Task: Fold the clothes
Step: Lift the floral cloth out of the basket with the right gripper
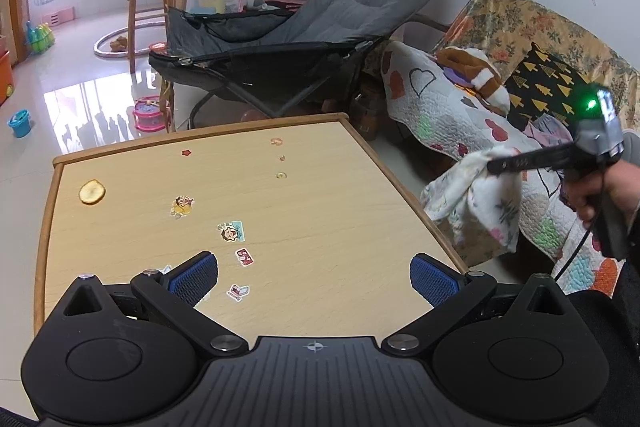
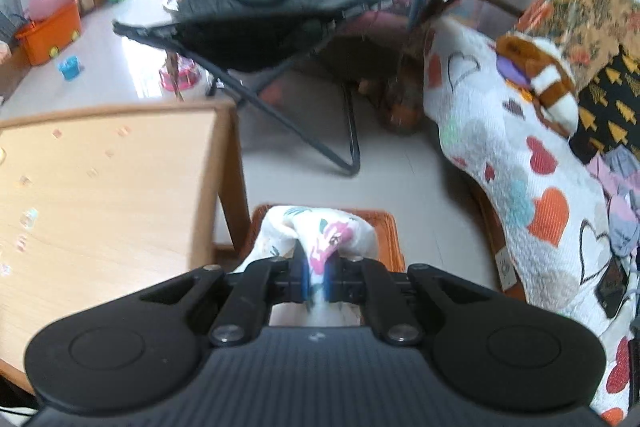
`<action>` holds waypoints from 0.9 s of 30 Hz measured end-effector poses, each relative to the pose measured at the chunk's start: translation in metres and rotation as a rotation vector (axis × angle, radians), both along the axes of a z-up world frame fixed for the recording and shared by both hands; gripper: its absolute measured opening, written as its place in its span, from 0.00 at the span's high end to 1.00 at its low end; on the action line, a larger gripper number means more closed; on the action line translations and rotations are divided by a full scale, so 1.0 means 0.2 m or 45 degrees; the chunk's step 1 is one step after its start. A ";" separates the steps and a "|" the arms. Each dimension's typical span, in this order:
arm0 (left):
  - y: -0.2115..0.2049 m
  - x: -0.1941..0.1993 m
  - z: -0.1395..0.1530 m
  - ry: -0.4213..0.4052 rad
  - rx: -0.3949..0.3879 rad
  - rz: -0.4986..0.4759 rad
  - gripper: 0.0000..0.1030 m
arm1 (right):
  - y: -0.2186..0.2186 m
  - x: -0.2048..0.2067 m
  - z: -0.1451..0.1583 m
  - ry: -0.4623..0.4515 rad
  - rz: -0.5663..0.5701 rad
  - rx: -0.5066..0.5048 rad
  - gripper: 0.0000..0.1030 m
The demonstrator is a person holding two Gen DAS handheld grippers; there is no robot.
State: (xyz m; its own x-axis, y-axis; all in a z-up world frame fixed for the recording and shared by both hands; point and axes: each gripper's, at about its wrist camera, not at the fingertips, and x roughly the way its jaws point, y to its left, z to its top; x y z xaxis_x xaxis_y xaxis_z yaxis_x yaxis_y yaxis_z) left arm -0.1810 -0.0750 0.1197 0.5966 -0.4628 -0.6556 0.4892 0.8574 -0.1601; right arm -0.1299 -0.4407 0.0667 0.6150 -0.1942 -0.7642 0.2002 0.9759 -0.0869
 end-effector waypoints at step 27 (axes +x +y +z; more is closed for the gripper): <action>0.24 -0.23 0.19 -0.090 -0.116 0.050 0.00 | 0.47 -0.24 0.79 -0.369 0.259 -0.057 0.93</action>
